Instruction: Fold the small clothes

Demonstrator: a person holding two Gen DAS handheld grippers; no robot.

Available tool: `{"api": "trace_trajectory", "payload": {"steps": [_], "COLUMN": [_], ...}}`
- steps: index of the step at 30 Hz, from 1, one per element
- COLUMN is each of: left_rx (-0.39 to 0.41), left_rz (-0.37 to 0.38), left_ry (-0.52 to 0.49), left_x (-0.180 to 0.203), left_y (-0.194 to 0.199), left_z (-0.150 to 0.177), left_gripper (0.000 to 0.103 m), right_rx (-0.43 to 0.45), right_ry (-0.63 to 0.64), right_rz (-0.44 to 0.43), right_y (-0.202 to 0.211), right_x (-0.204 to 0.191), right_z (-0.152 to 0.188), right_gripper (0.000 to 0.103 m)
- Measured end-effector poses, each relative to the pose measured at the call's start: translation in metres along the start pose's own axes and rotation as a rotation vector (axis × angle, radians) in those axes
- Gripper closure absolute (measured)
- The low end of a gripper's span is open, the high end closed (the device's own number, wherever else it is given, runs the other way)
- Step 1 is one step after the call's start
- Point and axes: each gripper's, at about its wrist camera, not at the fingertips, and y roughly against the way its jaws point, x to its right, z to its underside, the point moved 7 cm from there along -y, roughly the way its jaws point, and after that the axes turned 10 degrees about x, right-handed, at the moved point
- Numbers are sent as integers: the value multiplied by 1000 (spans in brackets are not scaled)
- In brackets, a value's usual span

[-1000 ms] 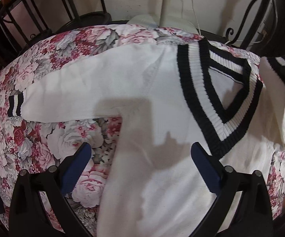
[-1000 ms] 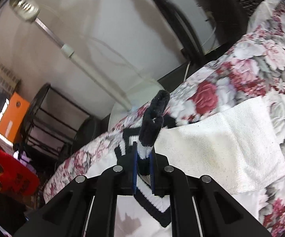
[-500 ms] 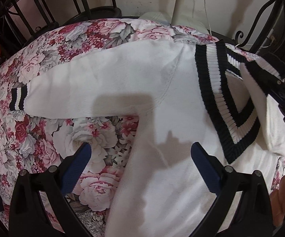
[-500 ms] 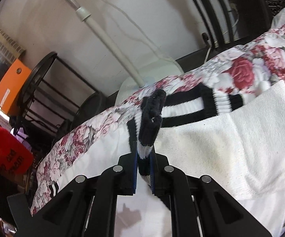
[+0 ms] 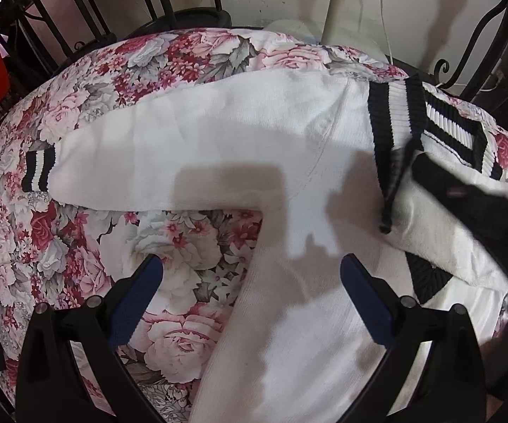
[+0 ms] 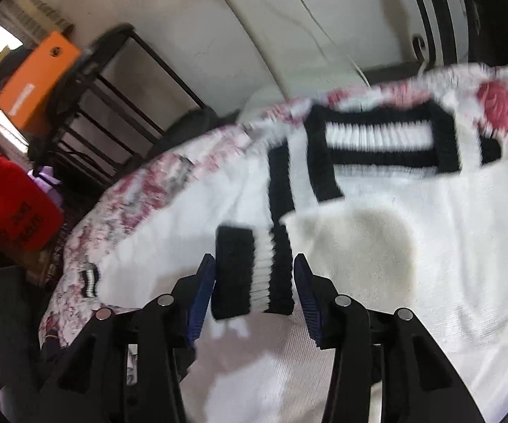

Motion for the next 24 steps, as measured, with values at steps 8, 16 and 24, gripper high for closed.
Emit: {"api": "trace_trajectory", "payload": {"steps": [8,16,24], "left_rx": [39,8,155], "left_rz": [20,-11,31], "left_ry": [-53,-236,-152], "left_x": [35,75,71], "left_y": [-9,-69,-34], "left_z": [-18,3,-36], "left_gripper": [5,4,4], "right_rx": [143,62,173], "right_ry": [-122,-477,-231], "right_rz": [143,241,291], "right_y": [67,64,82], "right_x": [97,244,188], "right_z": [-38,0,-38], "right_gripper": [86,103,98]}}
